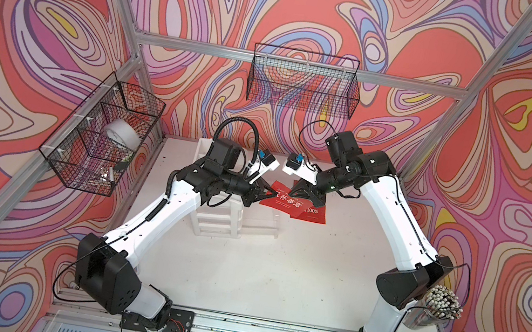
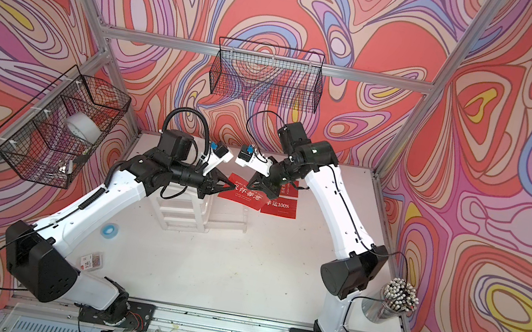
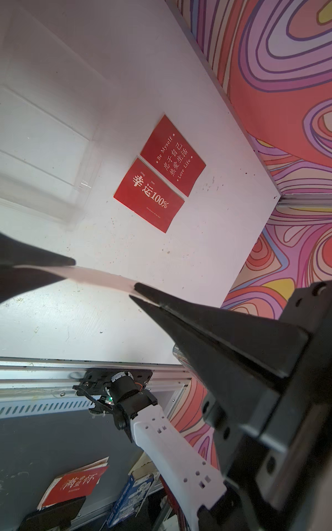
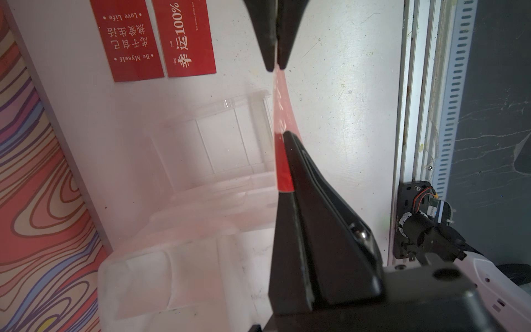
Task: Take the postcards out of the drawer
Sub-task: Place the postcard at the center of the board.
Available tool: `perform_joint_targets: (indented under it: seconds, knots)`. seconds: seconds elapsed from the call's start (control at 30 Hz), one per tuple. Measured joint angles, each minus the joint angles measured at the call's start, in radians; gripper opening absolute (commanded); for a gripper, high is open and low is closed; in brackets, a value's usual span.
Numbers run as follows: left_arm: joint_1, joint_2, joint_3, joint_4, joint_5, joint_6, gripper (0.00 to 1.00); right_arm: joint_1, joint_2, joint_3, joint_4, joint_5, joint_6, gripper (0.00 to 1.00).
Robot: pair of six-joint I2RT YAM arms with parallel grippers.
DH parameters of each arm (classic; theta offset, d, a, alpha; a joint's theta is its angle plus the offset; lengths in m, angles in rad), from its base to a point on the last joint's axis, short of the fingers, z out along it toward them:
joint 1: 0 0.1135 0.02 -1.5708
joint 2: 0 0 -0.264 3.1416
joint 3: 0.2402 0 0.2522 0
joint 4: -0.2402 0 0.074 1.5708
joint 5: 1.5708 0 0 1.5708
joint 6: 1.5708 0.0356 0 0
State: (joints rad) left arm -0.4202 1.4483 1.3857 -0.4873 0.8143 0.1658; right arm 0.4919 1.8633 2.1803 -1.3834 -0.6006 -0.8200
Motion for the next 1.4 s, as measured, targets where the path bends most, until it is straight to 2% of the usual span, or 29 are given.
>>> perform_joint_targets:
  seconds: [0.07, 0.13, 0.37, 0.57, 0.73, 0.93, 1.07, 1.4]
  knots:
    - [0.000, 0.000, 0.000, 0.000, -0.003, 0.000, 0.00, -0.007, 0.000, -0.010, 0.016, -0.006, 0.014, 0.17]
    - [0.000, 0.000, 0.000, 0.000, -0.007, -0.001, 0.00, -0.018, -0.001, -0.022, 0.043, -0.019, 0.034, 0.23]
    - [-0.002, 0.000, -0.008, 0.009, -0.080, -0.023, 0.00, -0.132, -0.033, -0.122, 0.208, -0.090, 0.165, 0.33]
    - [-0.025, -0.003, -0.032, 0.064, -0.239, -0.133, 0.00, -0.242, -0.208, -0.449, 0.559, -0.145, 0.423, 0.42]
    - [-0.039, 0.003, -0.011, 0.080, -0.341, -0.295, 0.00, -0.274, -0.315, -0.719, 0.924, -0.169, 0.703, 0.42]
    - [-0.064, 0.006, -0.005, 0.158, -0.350, -0.427, 0.00, -0.272, -0.319, -0.930, 1.246, -0.183, 0.975, 0.44]
    - [-0.064, 0.006, -0.002, 0.202, -0.332, -0.462, 0.00, -0.272, -0.301, -0.980, 1.401, -0.200, 1.090, 0.44]
    - [-0.064, 0.006, 0.000, 0.277, -0.278, -0.488, 0.00, -0.272, -0.238, -1.042, 1.769, -0.338, 1.337, 0.42]
